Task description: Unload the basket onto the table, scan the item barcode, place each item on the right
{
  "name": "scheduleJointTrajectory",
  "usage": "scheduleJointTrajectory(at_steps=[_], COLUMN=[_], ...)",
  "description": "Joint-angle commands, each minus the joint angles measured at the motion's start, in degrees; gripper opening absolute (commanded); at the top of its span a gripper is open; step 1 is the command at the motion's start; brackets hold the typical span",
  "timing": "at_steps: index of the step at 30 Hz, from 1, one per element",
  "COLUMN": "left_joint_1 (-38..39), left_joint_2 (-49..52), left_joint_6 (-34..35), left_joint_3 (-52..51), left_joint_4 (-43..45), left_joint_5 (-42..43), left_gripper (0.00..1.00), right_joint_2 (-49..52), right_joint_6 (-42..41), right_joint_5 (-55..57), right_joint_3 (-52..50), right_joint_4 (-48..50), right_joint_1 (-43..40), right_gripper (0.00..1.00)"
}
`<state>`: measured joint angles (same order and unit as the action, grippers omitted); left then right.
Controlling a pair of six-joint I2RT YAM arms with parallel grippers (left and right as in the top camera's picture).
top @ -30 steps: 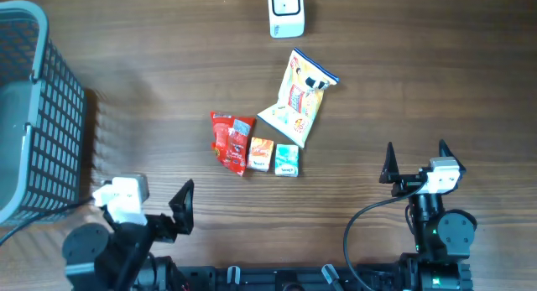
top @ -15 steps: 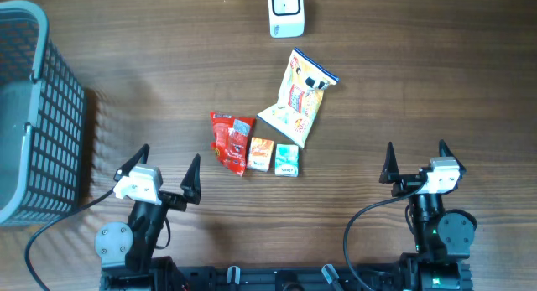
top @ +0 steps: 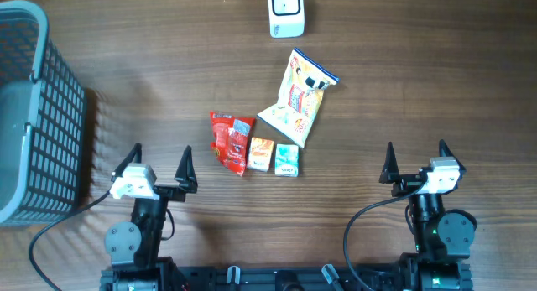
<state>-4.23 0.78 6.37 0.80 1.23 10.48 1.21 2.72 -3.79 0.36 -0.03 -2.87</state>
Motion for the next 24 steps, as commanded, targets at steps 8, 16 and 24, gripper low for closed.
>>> scheduleJointTrajectory(at_steps=[8, 16, 24], left_joint_1=[0.3, 0.3, 0.3], left_joint_2=[-0.6, -0.6, -0.6], left_joint_6=[-0.2, -9.2, -9.1], left_joint_3=[-0.5, -0.5, -0.5], left_joint_4=[-5.2, -5.6, -5.8], left_joint_5=[-3.8, -6.2, -10.9], left_gripper=[1.00, 1.00, 1.00], right_joint_2=[-0.4, -0.4, -0.4], right_joint_6=[0.3, 0.3, 0.3], right_joint_5=[0.4, 0.4, 0.4], right_joint_3=[-0.1, -0.1, -0.1], right_joint_4=[0.1, 0.1, 0.1], right_joint_1=[0.2, 0.2, 0.2], right_gripper=[1.00, 1.00, 1.00])
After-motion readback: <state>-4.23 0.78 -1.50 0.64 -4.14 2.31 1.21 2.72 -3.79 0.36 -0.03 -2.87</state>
